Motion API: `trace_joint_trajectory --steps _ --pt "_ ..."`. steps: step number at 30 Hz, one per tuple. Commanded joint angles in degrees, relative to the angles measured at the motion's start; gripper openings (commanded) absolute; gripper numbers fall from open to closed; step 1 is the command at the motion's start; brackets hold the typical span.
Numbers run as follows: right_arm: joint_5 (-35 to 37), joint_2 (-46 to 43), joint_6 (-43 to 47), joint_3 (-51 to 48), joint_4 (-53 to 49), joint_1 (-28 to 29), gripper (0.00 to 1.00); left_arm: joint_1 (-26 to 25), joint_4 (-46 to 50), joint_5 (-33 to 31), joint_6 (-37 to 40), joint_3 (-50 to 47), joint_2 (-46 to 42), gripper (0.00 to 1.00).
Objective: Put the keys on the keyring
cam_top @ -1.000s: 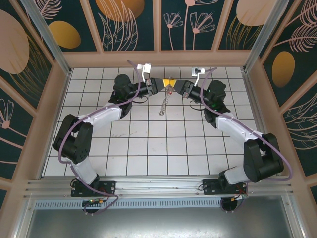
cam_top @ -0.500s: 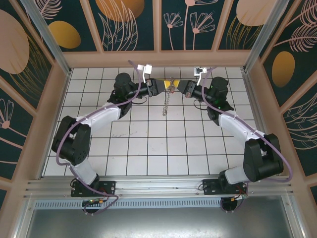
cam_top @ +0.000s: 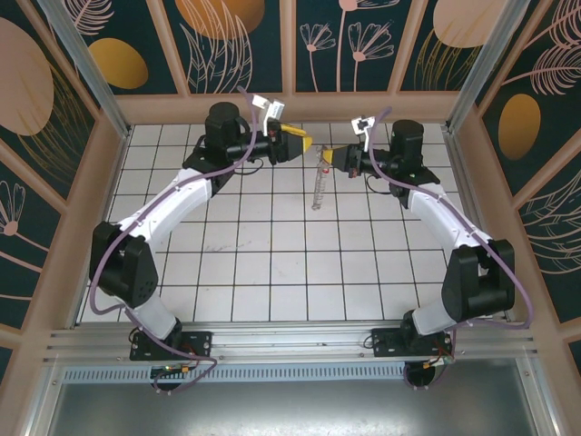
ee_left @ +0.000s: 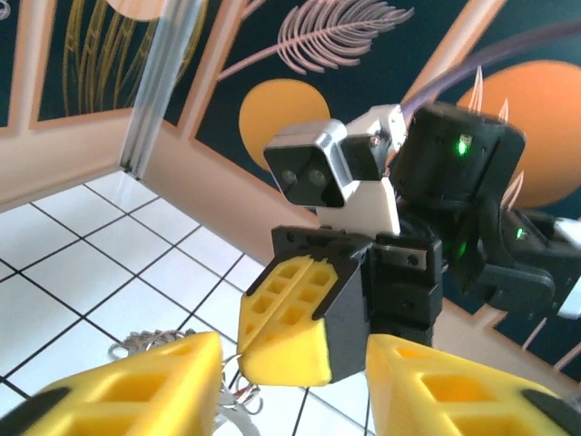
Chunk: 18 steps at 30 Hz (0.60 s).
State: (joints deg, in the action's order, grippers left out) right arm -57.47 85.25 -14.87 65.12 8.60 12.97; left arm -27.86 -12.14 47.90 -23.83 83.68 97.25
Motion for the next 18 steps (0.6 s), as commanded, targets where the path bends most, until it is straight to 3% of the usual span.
trace_joint_trajectory --steps 1,18 --pt "-4.08 -0.01 6.12 3.21 -4.4 0.75 0.0 0.26 7.29 4.97 4.73 2.67 3.23 0.38" --pt "-3.96 0.12 6.37 3.76 -4.46 2.03 0.0 0.26 5.23 9.45 2.38 2.99 6.67 0.33"
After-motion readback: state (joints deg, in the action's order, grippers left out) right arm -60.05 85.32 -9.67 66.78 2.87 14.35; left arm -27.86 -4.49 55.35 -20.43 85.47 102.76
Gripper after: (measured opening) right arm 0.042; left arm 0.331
